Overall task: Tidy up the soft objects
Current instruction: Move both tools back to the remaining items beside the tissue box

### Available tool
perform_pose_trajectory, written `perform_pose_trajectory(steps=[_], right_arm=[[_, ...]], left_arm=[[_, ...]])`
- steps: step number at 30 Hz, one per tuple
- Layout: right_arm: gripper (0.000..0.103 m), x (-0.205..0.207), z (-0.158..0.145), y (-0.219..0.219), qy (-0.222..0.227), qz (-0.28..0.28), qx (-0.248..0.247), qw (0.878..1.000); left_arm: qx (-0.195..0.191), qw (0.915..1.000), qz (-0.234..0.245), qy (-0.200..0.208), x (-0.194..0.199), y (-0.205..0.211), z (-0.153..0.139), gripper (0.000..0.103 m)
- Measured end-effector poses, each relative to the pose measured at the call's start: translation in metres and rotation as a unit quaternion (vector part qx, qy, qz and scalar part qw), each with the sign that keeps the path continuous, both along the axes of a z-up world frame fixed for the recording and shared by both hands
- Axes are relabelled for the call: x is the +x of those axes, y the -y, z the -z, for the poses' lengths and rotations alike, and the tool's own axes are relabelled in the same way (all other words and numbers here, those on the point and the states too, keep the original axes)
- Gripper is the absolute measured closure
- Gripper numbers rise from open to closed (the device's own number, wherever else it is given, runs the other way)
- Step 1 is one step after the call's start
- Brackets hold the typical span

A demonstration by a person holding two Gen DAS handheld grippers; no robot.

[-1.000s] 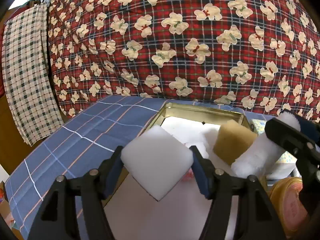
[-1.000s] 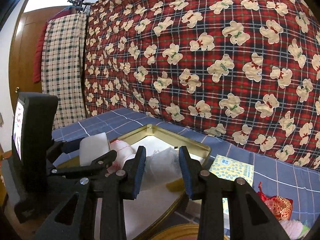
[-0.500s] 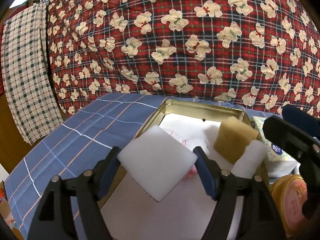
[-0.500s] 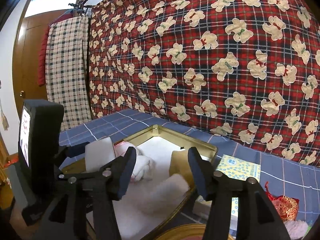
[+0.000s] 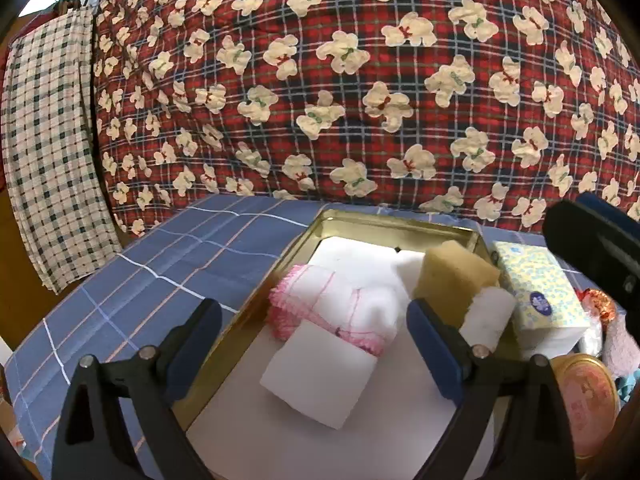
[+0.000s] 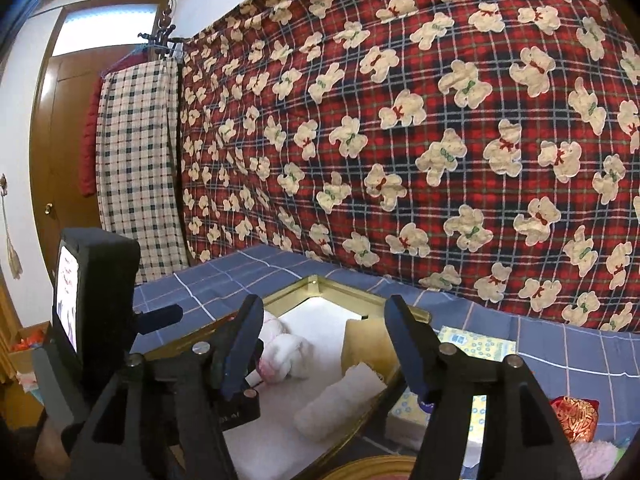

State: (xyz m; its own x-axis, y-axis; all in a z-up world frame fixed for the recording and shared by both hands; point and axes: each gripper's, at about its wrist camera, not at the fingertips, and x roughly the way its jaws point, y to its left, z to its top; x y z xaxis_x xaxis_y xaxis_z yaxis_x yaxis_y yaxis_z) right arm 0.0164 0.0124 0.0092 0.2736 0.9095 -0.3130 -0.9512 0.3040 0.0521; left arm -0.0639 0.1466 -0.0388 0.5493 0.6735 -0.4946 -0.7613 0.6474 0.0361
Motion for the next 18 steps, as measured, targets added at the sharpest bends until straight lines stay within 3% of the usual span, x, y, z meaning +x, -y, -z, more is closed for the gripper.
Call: perform_pose_trajectory(steps=[5, 9, 13, 18], right_arm=[[0.038, 0.003, -0.005, 0.011, 0.019, 0.036, 0.012, 0.999], [0.038, 0.025, -0.009, 0.028, 0.01, 0.098, 0.017, 0.995], [0.038, 0.055, -0.012, 0.056, 0.013, 0.19, 0.012, 0.982], [0.038, 0.099, -0.018, 0.112, -0.035, 0.274, 0.034, 0.96]], left_arm=[[0.007, 0.9998, 0.002, 0.017, -0.003, 0.004, -0.004, 0.008], [0.013, 0.999, 0.024, 0.035, -0.001, 0.017, -0.016, 0.008], [0.015, 0.9959, 0.076, 0.047, 0.008, 0.037, -0.03, 0.003], [0.007, 0.9889, 0.144, 0.035, 0.034, 0.067, -0.039, 0.003]])
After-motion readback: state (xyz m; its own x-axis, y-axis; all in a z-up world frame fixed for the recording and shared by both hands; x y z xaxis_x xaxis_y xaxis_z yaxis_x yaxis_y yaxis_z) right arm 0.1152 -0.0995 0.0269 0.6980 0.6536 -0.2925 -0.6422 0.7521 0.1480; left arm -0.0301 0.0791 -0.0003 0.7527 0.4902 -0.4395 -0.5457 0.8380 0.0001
